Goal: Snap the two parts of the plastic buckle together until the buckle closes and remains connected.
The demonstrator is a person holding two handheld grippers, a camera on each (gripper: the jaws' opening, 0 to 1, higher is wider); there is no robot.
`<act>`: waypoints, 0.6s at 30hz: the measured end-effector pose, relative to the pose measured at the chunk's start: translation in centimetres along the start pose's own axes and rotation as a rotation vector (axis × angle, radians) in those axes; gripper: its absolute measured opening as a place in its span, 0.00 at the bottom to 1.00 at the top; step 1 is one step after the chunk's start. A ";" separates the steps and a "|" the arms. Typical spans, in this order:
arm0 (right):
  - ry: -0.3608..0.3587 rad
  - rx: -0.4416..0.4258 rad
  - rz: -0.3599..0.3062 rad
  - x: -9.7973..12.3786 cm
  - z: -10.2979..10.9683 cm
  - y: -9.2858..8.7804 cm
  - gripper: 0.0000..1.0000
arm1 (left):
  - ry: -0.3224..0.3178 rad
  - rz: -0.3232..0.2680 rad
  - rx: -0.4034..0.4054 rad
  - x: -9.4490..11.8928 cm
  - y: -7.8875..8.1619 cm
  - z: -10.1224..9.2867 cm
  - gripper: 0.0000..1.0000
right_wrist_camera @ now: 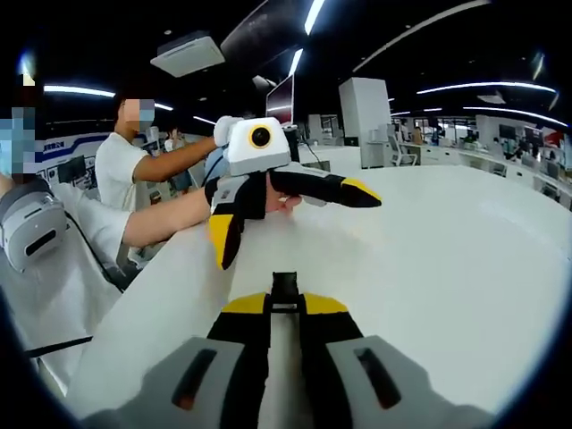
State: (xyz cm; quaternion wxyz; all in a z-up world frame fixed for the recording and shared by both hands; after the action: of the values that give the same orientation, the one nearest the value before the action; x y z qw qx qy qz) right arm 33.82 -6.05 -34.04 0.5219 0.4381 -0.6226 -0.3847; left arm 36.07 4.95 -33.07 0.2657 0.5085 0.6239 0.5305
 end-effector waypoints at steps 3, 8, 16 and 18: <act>-0.007 0.003 0.010 -0.1 0.0 0.0 0.10 | 0.016 -0.016 -0.006 0.1 0.4 0.0 1.00; -0.019 0.017 0.011 0.0 -0.2 0.2 0.10 | 0.023 -0.035 -0.009 0.3 1.0 -0.1 1.00; -0.038 0.032 0.018 0.2 -0.6 0.7 0.10 | 0.036 -0.053 -0.006 0.4 1.4 -0.3 1.00; -0.044 0.039 0.022 0.2 -0.6 0.8 0.10 | 0.042 -0.061 -0.006 0.5 1.7 -0.3 1.00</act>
State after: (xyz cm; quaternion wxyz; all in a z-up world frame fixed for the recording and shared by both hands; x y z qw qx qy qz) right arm 34.29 -6.02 -33.16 0.5038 0.4328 -0.6459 -0.3765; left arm 36.21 5.16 -31.32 0.2703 0.4772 0.6430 0.5347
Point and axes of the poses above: the point that each gripper's makers call its tool centre point, and the gripper's own axes: x roughly backward along the fingers, z roughly to its left, y roughly out of its top, the point moved 5 cm from there along x, roughly backward along the fingers, and after that the axes turned 15 degrees about x, right-handed, at the moved point
